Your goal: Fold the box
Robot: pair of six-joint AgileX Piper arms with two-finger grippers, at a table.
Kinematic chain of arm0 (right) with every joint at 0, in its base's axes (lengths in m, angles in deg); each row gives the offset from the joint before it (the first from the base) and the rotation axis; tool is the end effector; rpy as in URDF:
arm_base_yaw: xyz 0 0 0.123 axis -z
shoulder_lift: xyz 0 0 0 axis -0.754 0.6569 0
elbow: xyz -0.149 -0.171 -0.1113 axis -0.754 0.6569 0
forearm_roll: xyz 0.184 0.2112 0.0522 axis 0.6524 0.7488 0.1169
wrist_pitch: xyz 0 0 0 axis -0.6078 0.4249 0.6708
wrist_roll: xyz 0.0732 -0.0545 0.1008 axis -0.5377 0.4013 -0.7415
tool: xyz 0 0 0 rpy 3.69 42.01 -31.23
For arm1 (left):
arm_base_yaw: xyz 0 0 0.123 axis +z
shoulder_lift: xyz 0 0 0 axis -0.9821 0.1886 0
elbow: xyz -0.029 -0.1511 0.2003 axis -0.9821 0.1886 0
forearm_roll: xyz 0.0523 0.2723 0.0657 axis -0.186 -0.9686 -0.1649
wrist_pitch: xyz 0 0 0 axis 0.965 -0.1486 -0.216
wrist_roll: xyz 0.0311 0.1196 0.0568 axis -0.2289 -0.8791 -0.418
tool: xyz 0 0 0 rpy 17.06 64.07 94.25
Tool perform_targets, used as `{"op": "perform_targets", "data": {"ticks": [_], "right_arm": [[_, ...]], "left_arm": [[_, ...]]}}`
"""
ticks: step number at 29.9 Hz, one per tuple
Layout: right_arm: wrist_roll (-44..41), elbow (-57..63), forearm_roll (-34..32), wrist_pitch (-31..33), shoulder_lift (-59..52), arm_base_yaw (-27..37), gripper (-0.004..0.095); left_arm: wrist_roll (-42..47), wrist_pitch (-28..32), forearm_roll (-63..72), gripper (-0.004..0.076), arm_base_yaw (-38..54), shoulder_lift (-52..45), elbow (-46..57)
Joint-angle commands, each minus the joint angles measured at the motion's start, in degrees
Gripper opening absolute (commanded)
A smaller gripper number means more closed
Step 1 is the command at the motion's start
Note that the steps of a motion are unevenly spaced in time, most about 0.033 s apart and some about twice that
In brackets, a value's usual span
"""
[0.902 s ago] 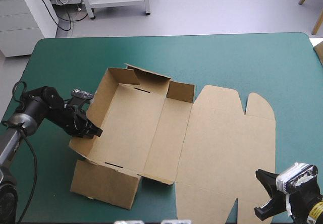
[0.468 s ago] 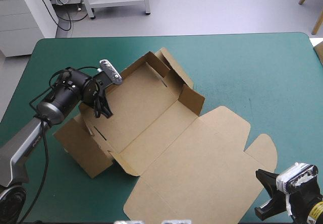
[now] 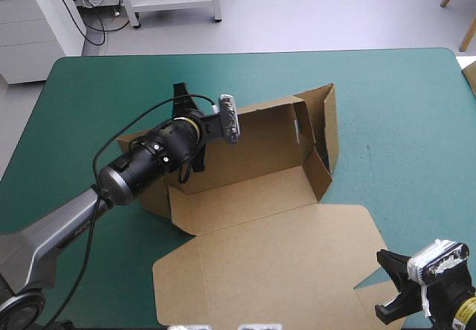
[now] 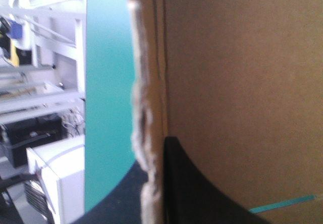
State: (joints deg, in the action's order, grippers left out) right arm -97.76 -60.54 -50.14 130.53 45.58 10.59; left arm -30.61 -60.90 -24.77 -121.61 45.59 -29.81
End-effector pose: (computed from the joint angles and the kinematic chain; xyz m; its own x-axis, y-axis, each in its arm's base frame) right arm 0.1182 0.0762 0.2694 -0.4000 -0.1962 -0.8953 -0.5119 0.8581 0.0406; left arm 0.3397 -0.2314 0.2741 -0.0041 0.9840 -0.1780 0.6477 0.1382 0.7493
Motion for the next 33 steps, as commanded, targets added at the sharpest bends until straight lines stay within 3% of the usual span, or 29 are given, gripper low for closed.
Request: {"op": "perform_targets", "data": {"ticks": [1, 9, 16, 19, 25, 33], "right_arm": [[-0.1, -1.3, -0.8, -4.2, 0.7, 0.3, -0.0021], [-0.2, -1.3, -1.1, -4.2, 0.7, 0.3, -0.0021], [0.7, -1.3, -2.2, -4.2, 0.7, 0.3, 0.001], [1.4, -1.3, -1.9, -4.2, 0.7, 0.3, 0.0148], [1.4, -1.3, -1.9, -4.2, 0.7, 0.3, 0.0543], [0.6, -1.3, -2.2, -4.2, 0.7, 0.3, 0.0561]], "left_arm": [[3.6, 5.4, -7.8, -0.0008, -4.8, -2.3, -2.0], [7.9, 5.9, -10.9, -0.0008, -10.5, -2.5, 2.4], [25.7, 6.3, -27.8, -0.0008, -15.0, -2.8, 10.6], [30.1, 6.3, -32.0, -0.0008, -16.6, -3.3, 12.8], [31.4, 4.7, -31.4, -0.0008, -17.0, -3.5, 13.5], [33.4, 4.3, -31.2, -0.0008, -17.0, -3.5, 13.5]]}}
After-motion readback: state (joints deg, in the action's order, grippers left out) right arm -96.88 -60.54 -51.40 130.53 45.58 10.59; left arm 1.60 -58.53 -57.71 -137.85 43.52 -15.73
